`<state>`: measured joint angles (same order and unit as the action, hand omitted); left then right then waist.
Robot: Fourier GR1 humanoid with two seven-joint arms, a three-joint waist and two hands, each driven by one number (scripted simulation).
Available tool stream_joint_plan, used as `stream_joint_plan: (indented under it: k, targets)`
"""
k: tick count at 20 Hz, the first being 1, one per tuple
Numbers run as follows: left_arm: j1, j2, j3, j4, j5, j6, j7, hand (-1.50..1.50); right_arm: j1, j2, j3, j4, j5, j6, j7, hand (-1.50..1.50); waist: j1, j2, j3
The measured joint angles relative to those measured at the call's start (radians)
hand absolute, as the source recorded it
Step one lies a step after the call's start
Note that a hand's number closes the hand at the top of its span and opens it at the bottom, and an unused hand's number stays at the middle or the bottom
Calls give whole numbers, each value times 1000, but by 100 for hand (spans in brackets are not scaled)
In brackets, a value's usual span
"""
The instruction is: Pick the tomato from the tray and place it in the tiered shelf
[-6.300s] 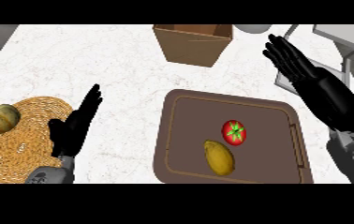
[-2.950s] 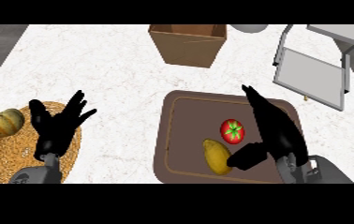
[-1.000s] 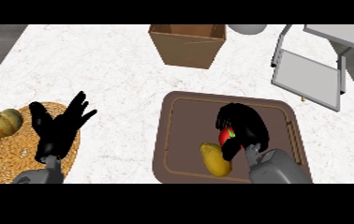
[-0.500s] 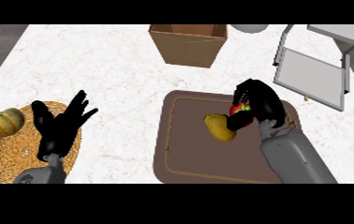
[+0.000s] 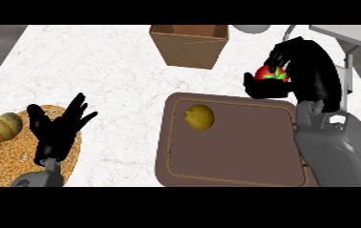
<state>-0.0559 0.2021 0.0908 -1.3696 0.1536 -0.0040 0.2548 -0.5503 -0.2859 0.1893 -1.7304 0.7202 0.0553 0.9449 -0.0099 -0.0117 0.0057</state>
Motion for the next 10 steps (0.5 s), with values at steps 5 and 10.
stream_joint_plan:
  k: [5, 10]
  targets:
    - [2, -1, -5, -17, -5, 6, 22, 0, -113, -53, -72, -130, 30, 83, 106, 150, 0, 0, -1]
    - [4, -8, -12, -29, -11, 8, 34, 0, -207, -132, -195, -160, -10, 151, 119, 150, 3, 2, -2]
